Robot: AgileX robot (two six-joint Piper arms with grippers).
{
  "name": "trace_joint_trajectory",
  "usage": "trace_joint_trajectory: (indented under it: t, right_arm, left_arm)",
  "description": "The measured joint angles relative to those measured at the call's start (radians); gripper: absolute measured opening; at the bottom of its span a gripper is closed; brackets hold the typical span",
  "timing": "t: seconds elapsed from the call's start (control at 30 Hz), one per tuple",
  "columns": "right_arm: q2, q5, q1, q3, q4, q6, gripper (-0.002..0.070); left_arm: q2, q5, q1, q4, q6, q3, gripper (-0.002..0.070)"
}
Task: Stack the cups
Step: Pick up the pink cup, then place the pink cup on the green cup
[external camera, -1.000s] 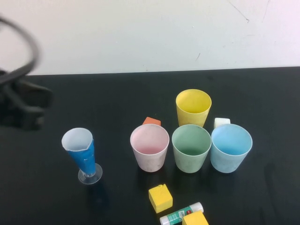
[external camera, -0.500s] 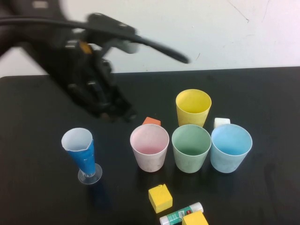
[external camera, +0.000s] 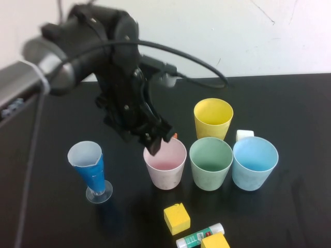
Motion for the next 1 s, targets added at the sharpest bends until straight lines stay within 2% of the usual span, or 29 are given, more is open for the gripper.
trace_joint_trajectory:
  t: [0.13, 0.27, 0.33, 0.43, 0.5, 0.53, 0.63, 0.83, 1.0]
  right_arm:
    - [0.000, 0.000, 0.000, 0.000, 0.000, 0.000, -0.0003]
    - [0.000, 0.001, 0.000, 0.000, 0.000, -0.002, -0.0003]
    - [0.000, 0.002, 0.000, 0.000, 0.000, -0.002, -0.0003]
    - [0.000, 0.002, 0.000, 0.000, 0.000, -0.002, -0.0003]
    - [0.000, 0.002, 0.000, 0.000, 0.000, -0.002, -0.0003]
    - [0.000, 0.002, 0.000, 0.000, 0.000, -0.002, -0.0003]
    - [0.000, 0.002, 0.000, 0.000, 0.000, -0.002, -0.0003]
    - [0.000, 0.002, 0.000, 0.000, 0.000, -0.002, -0.0003]
    - [0.000, 0.002, 0.000, 0.000, 0.000, -0.003, -0.0003]
  left_arm:
    - [0.060, -0.019, 0.000, 0.000, -0.030, 0.000, 0.0459]
    - [0.103, -0.063, 0.000, 0.000, -0.050, 0.000, 0.0403]
    - [0.118, -0.078, 0.000, 0.000, -0.050, 0.000, 0.0321]
    - [0.130, -0.090, 0.000, 0.000, -0.044, 0.000, 0.0132]
    - [0.133, -0.091, 0.000, 0.000, -0.028, 0.000, 0.0057]
    - [0.133, -0.092, 0.000, 0.000, -0.024, 0.000, 0.0041]
    - [0.131, -0.094, 0.000, 0.020, -0.017, 0.000, 0.0012]
    - [0.079, -0.025, 0.000, 0.074, -0.014, -0.056, 0.0008]
    - [0.000, -0.004, -0.002, 0.040, -0.016, -0.176, 0.0008]
